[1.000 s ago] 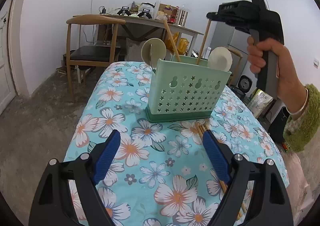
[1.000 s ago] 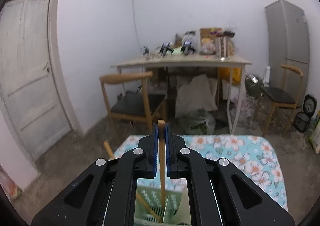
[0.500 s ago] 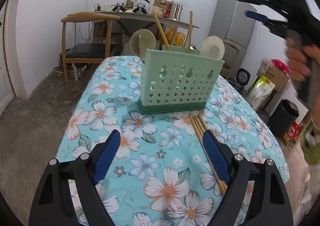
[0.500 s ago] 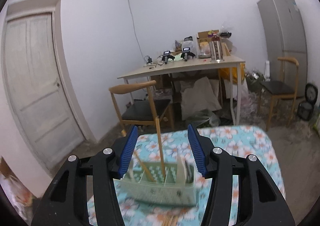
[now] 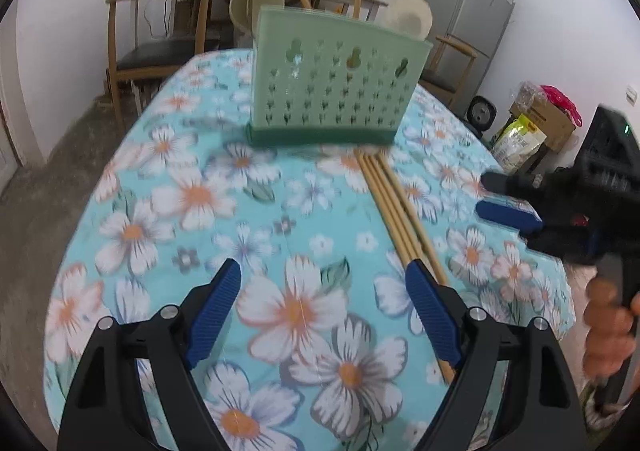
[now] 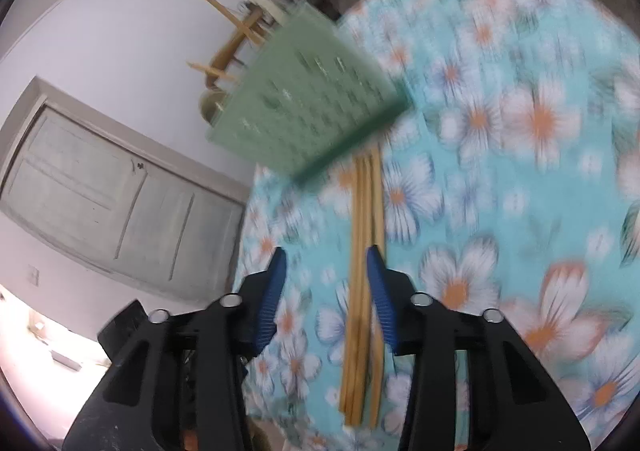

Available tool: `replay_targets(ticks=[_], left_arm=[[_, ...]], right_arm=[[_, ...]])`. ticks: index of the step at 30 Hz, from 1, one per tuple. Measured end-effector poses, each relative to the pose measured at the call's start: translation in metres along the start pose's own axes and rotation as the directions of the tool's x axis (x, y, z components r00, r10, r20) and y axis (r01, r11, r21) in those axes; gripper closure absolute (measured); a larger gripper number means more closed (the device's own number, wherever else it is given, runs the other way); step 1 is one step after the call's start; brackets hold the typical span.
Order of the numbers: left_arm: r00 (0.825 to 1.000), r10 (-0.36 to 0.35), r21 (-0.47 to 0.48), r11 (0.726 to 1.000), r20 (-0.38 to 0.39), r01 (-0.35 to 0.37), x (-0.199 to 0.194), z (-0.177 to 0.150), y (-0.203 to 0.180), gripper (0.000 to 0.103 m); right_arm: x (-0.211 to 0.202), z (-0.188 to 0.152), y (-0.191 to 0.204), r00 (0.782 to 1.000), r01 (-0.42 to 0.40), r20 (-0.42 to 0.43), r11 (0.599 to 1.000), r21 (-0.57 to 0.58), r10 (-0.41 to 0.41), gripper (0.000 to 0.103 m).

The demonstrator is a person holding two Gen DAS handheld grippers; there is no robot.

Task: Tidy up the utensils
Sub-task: 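Open the right tool over the basket, then move it to the loose chopsticks, then close the right tool on one wooden chopstick on the bed cover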

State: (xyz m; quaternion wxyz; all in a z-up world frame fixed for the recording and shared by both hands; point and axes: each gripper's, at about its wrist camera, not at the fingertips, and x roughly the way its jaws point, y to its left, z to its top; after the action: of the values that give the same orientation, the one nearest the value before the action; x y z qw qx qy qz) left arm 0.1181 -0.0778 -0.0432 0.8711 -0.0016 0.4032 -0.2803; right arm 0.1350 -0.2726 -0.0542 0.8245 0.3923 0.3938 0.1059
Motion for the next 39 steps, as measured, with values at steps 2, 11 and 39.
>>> replay_targets(ticks=[2,11,39], left_arm=[[1.000,-0.013,-0.019,1.000,-0.019,0.013,0.002,-0.006,0.001,0.021],[0.998,-0.025,-0.080,0.997,-0.063,0.020,0.015,-0.022,0.015,0.021],[0.964,-0.233,-0.080,0.971,-0.124,0.224,0.042,-0.004,-0.030,0.073]], right_arm=[[0.011,-0.005,-0.003,1.000,0.004,-0.030,1.000,0.013,-0.003,0.070],[0.047,-0.020,-0.028,0.994,0.058,-0.096,0.993,0.102,-0.048,0.093],[-0.014,-0.039,-0.053,0.980,0.195,0.053,0.980,-0.026,-0.194,0.098]])
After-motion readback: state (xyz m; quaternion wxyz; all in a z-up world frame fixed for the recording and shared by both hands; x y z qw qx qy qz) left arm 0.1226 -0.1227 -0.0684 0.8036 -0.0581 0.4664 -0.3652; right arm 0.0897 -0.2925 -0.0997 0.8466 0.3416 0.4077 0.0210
